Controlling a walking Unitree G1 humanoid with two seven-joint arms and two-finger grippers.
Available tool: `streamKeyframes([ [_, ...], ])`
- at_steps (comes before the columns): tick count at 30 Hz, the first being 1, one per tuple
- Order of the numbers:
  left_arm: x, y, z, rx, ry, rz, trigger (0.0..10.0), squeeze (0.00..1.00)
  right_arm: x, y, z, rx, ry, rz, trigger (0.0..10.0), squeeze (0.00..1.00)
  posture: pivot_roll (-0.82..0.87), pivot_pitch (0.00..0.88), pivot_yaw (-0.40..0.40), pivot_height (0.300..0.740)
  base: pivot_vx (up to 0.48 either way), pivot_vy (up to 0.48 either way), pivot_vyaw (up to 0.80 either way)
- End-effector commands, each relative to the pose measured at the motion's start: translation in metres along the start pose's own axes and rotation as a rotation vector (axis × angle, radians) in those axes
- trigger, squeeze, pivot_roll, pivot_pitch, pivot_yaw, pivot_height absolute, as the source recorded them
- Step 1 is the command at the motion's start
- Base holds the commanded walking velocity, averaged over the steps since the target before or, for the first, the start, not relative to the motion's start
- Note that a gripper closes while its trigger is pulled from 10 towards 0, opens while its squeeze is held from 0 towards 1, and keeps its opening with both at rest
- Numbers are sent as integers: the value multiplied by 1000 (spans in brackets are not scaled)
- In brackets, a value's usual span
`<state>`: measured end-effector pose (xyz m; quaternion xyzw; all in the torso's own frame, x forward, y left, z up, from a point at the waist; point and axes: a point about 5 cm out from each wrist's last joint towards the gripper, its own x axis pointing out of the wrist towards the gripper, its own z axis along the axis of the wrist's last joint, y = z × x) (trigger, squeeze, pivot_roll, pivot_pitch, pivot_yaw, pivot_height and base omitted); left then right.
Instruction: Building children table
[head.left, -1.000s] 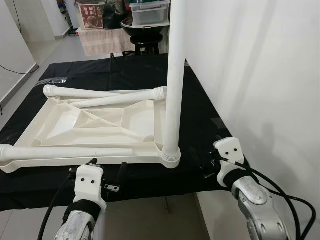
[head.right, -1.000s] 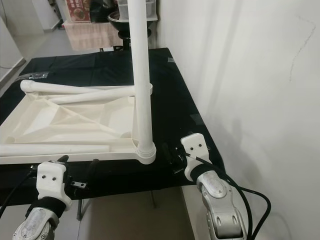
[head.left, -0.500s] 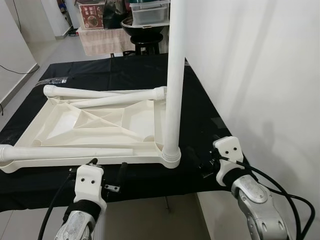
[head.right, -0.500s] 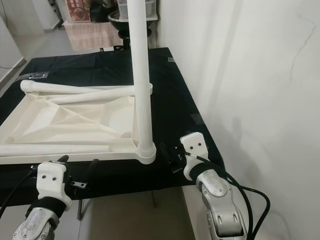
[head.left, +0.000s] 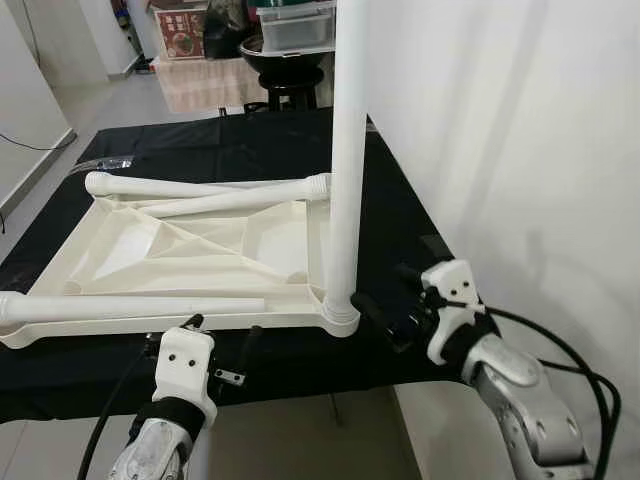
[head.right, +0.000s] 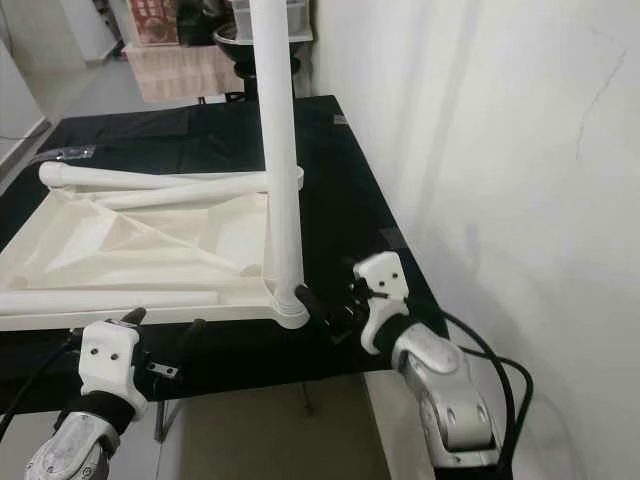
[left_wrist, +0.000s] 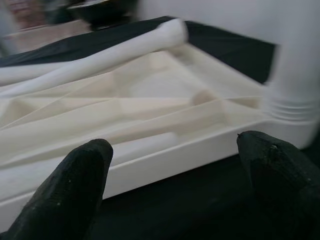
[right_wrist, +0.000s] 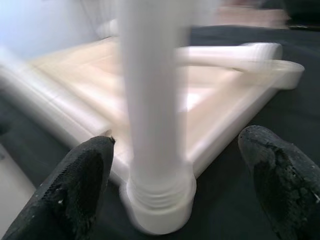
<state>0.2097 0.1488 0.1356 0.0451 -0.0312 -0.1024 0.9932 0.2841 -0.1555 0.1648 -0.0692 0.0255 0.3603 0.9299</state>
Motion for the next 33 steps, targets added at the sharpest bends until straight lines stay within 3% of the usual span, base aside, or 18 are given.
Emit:
streamKeyframes([
  [1, 0, -6, 1, 10, 9, -65, 10000, 0, 7, 5, 1, -42, 10, 124, 10000, 0, -83, 75, 33, 740, 0, 0, 0],
  [3, 1, -11, 3, 6, 5, -113, 10000, 0, 14, 3, 3, -90, 34, 191, 10000, 0, -78, 76, 33, 740, 0, 0, 0],
  [11, 0, -13, 4, -19, 6, -127, 10000, 0, 42, -2, 14, -104, 6, 262, 10000, 0, -56, 84, 36, 740, 0, 0, 0],
  [22, -1, -12, 5, -42, 8, -125, 10000, 0, 56, 0, 17, -106, 0, 318, 10000, 0, -48, 83, 41, 740, 0, 0, 0],
  [27, 0, -12, 8, -72, -1, -135, 10000, 0, 65, 1, 17, -103, 7, 418, 10000, 0, -47, 81, 42, 740, 0, 0, 0],
  [30, 0, -13, 9, -79, -4, -137, 10000, 0, 67, 1, 17, -100, 5, 425, 9608, 0, -48, 79, 43, 740, 0, 0, 0],
  [31, 1, -13, 10, -85, -6, -139, 10000, 0, 70, 1, 19, -95, -2, 433, 4000, 0, -46, 79, 44, 740, 0, 0, 0],
  [32, 1, -14, 10, -89, -7, -141, 10000, 0, 73, 1, 20, -90, -7, 438, 2784, 0, -44, 79, 43, 740, 0, 0, 0],
  [33, 1, -14, 10, -89, -7, -141, 10000, 0, 73, 1, 20, -90, -7, 438, 2784, 0, -44, 79, 43, 740, 0, 0, 0],
])
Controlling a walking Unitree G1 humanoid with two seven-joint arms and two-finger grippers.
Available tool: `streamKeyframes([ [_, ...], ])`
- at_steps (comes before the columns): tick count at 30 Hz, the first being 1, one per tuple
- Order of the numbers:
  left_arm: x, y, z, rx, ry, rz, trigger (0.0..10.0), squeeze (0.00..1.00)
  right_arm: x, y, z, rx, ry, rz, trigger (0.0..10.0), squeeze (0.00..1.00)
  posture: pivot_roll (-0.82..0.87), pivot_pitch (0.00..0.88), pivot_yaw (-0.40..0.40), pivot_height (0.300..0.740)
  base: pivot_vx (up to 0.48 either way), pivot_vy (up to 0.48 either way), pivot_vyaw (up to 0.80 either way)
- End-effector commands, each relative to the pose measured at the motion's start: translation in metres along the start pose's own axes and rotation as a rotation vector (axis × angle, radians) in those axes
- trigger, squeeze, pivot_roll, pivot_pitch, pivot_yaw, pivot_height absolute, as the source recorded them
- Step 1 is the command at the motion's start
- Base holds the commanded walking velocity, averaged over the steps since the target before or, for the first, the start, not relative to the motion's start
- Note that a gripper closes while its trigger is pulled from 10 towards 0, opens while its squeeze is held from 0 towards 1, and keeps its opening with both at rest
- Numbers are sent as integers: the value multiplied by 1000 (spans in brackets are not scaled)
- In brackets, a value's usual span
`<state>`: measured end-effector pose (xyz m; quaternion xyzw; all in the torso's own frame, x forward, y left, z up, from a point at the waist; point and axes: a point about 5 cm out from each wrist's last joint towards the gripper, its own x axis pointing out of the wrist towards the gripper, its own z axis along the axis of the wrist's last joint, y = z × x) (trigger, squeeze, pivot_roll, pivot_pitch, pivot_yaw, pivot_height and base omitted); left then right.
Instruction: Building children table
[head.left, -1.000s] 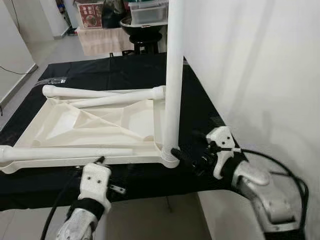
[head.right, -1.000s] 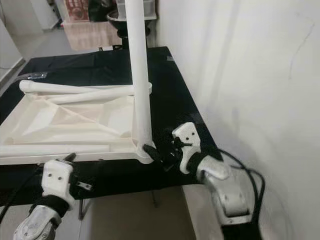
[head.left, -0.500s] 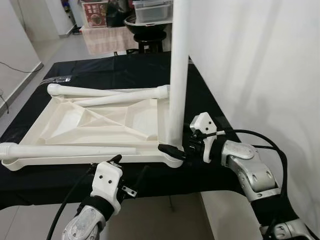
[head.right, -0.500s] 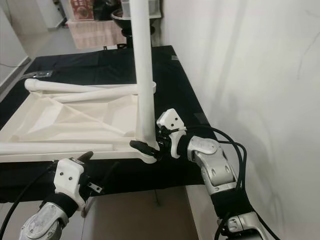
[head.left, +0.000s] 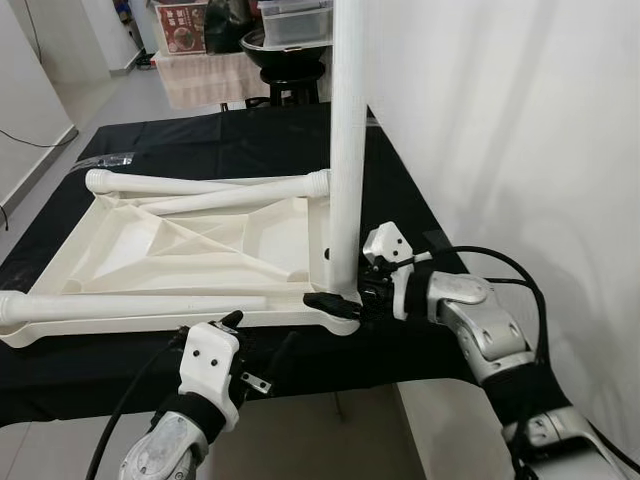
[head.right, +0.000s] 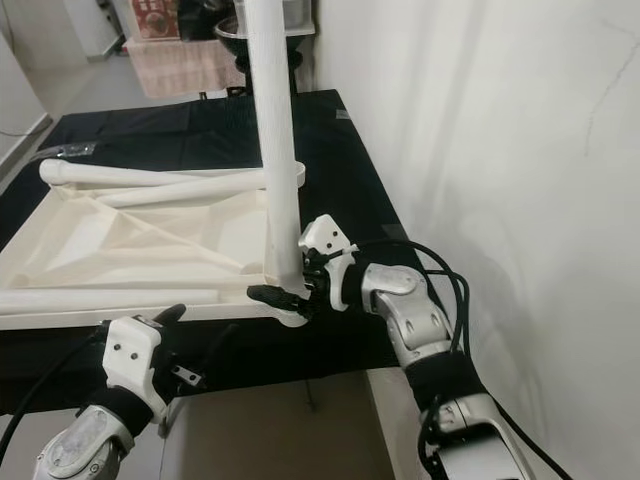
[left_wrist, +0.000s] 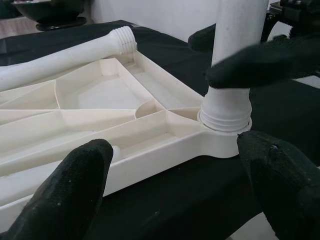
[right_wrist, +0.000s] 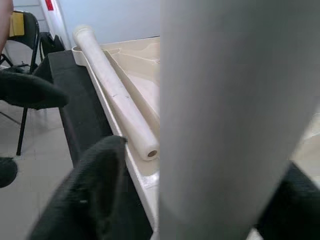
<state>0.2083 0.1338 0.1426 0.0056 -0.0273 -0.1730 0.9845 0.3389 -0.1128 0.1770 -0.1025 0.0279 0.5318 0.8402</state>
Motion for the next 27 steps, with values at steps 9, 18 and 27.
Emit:
streamKeyframes([
  [9, -2, -1, 3, -23, -1, -3, 10000, 0, 15, -1, 4, -20, -16, 45, 0, 0, -40, 85, 38, 740, 0, 0, 0],
  [18, -4, 1, 4, -31, -5, 11, 10000, 0, 5, 14, -17, 119, 98, -602, 0, 0, -45, 107, 19, 740, 0, 0, 0],
  [27, -4, 4, 4, -32, -2, 20, 10000, 0, 27, 46, -22, 133, 97, -580, 0, 0, -35, 110, 33, 740, 0, 0, 0],
])
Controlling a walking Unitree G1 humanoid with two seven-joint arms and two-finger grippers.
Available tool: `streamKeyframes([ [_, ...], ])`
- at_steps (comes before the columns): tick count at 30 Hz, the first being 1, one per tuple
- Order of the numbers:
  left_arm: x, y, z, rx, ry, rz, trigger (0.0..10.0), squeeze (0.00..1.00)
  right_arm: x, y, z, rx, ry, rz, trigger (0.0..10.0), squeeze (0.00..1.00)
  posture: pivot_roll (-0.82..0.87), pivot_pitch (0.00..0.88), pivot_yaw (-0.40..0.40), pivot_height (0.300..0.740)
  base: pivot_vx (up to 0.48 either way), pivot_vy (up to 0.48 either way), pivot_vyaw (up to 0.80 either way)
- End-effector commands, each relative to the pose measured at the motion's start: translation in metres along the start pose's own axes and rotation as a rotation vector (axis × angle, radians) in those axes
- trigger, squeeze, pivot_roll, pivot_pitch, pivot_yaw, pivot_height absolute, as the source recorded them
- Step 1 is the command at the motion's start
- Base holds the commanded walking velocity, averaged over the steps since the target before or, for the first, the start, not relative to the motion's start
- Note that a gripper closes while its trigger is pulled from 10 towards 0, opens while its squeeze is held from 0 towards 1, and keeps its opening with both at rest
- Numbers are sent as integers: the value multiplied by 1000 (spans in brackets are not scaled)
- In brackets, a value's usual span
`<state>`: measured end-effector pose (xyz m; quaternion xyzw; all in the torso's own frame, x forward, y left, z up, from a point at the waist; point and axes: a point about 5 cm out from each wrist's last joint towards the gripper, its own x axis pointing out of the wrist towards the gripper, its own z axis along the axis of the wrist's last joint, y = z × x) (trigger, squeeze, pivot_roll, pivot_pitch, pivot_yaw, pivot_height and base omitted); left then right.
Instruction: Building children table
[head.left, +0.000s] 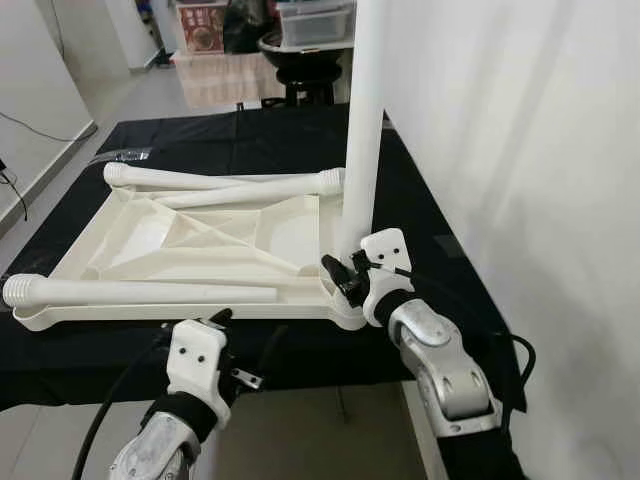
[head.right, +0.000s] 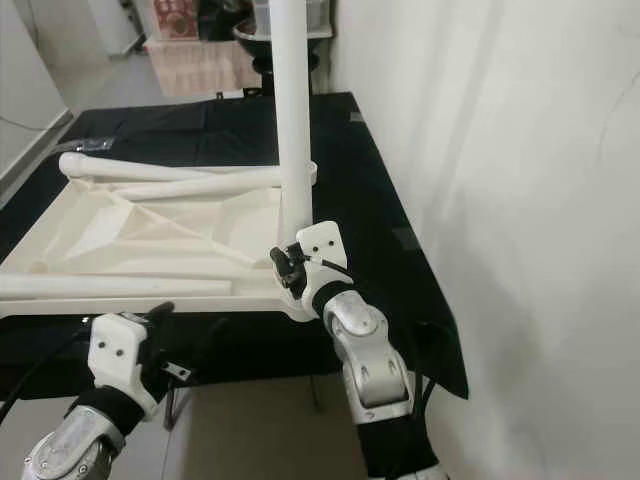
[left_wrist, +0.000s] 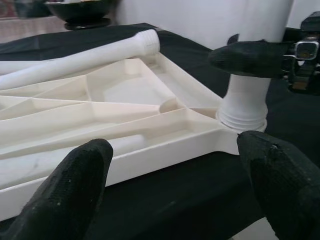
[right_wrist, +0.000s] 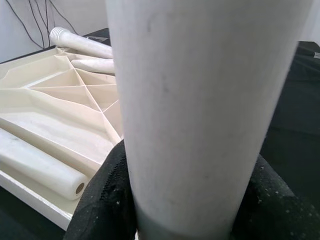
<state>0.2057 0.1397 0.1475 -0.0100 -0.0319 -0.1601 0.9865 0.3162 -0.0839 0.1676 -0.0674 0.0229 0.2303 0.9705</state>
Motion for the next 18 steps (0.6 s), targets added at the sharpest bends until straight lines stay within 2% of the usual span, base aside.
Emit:
streamKeyframes([
  [1, 0, 0, -1, -4, 12, -6, 10000, 0, 1, 14, -21, 3, 96, 71, 0, 0, -35, 110, 33, 740, 0, 0, 0],
  [3, 0, 0, -1, -4, 12, -4, 10000, 0, 1, 18, -21, -1, 101, 80, 0, 0, -36, 110, 35, 740, 0, 0, 0],
  [4, 0, 1, -1, -6, 11, 9, 10000, 0, 3, 22, -18, 19, 81, 116, 10000, 235, -34, 112, 41, 740, 0, 0, 0],
  [5, 0, 1, -1, -7, 11, 16, 10000, 0, 4, 24, -16, 41, 67, 151, 10000, 1000, -34, 112, 41, 740, 0, 0, 0],
  [9, 1, 2, -1, -8, 11, 18, 10000, 0, 4, 29, -7, 75, 45, 183, 10000, 1000, -38, 111, 48, 740, 0, 0, 0],
  [12, 2, 1, -1, -12, 15, 3, 10000, 0, 12, 29, 15, 78, -45, 347, 10000, 1000, -37, 107, 51, 740, 0, 0, 0],
  [13, 2, 1, -1, -13, 15, 2, 10000, 0, 13, 28, 18, 67, -57, 386, 10000, 224, -37, 107, 51, 740, 0, 0, 0],
  [14, 2, 1, -1, -13, 15, 2, 10000, 0, 13, 28, 18, 67, -57, 386, 10000, 224, -37, 107, 51, 740, 0, 0, 0],
  [15, 3, 1, -1, -14, 15, 1, 10000, 0, 15, 24, 21, 18, -67, 458, 10000, 0, -35, 105, 49, 740, 0, 0, 0],
  [16, 3, 1, -2, -15, 15, 0, 10000, 0, 16, 20, 22, -30, -65, 545, 10000, 0, -35, 103, 49, 740, 0, 0, 0],
  [17, 3, 1, -2, -15, 15, 0, 10000, 0, 16, 20, 22, -30, -65, 545, 10000, 0, -35, 103, 49, 740, 0, 0, 0],
  [18, 3, 0, -2, -17, 14, 0, 10000, 0, 17, 16, 23, -82, -65, 612, 10000, 0, -33, 101, 47, 740, 0, 0, 0],
])
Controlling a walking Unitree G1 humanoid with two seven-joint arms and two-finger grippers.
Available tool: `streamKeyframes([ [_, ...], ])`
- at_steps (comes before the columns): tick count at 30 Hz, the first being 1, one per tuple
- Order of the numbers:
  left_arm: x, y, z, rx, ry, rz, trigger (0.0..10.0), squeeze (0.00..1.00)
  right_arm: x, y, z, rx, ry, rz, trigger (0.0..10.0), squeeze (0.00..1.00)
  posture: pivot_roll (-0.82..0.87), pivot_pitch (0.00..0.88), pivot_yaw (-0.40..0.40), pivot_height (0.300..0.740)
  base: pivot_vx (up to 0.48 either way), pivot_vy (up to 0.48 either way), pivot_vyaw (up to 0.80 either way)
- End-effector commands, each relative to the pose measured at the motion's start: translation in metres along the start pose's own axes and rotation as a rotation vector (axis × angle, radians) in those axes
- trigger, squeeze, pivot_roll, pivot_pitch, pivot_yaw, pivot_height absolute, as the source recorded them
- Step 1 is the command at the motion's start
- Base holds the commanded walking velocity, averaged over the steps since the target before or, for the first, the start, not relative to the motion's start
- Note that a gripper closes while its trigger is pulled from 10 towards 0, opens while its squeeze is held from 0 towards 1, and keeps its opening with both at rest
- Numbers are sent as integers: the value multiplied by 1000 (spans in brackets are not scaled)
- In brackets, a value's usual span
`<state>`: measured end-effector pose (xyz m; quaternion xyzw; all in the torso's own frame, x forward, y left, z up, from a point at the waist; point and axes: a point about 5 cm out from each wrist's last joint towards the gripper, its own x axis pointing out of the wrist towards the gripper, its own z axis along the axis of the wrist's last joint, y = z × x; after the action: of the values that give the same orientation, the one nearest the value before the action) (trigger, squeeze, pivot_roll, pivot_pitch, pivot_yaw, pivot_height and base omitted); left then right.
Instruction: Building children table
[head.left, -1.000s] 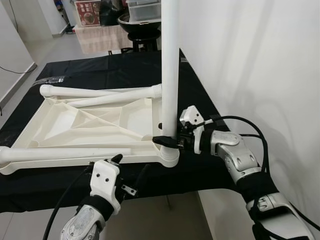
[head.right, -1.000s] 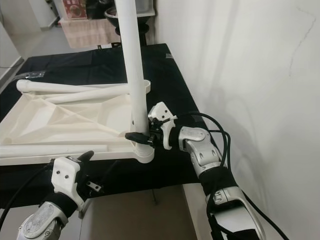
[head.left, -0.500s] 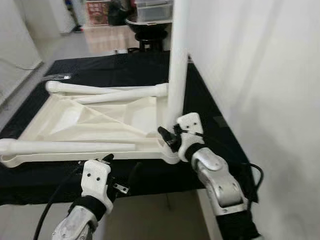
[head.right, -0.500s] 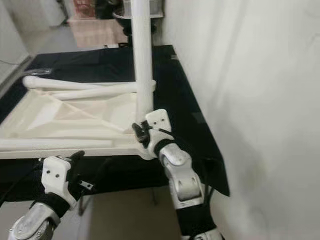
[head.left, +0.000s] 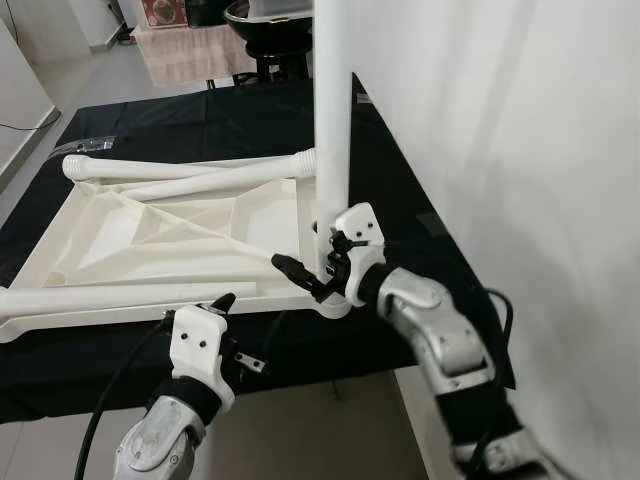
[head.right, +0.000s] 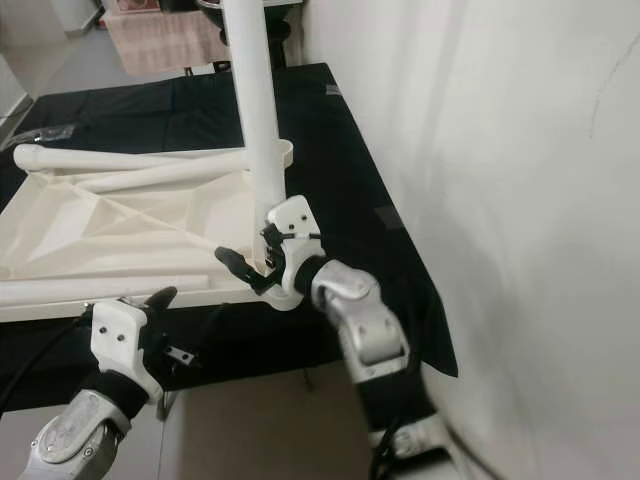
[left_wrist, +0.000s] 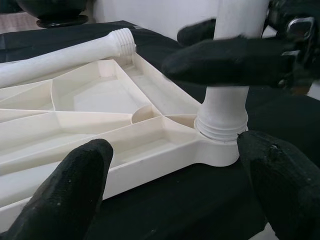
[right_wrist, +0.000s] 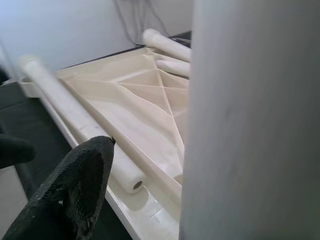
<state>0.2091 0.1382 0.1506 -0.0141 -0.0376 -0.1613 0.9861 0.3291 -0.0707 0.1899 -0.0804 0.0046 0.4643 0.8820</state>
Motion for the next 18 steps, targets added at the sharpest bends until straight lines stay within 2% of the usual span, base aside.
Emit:
streamKeyframes([
  [1, -1, 0, -5, -11, 26, 1, 10000, 0, 7, 7, -3, -59, 23, 197, 10000, 0, -31, 100, 46, 740, 0, 0, 0],
  [2, -1, 0, -5, -12, 26, 0, 10000, 0, 7, 2, -4, -90, 42, 242, 10000, 0, -27, 97, 46, 740, 0, 0, 0],
  [5, -1, -1, -5, -12, 26, 0, 10000, 0, 11, -7, -3, -76, 51, 272, 10000, 0, -24, 96, 46, 740, 0, 0, 0],
  [8, -1, -1, -5, -11, 28, -2, 10000, 0, 17, -16, 0, -60, 47, 243, 10000, 0, -19, 95, 47, 740, 0, 0, 0],
  [9, -2, -2, -5, -11, 29, -4, 10000, 0, 19, -20, 2, -42, 36, 234, 8980, 0, -18, 94, 50, 740, 0, 0, 0],
  [11, -2, -2, -5, -11, 31, -6, 10000, 0, 21, -26, 2, -6, 22, 223, 0, 0, -17, 95, 49, 740, 0, 0, 0],
  [18, -3, -3, -6, -14, 33, -9, 10000, 0, 17, -30, -1, -6, 26, 251, 0, 0, -22, 95, 53, 740, 0, 0, 0],
])
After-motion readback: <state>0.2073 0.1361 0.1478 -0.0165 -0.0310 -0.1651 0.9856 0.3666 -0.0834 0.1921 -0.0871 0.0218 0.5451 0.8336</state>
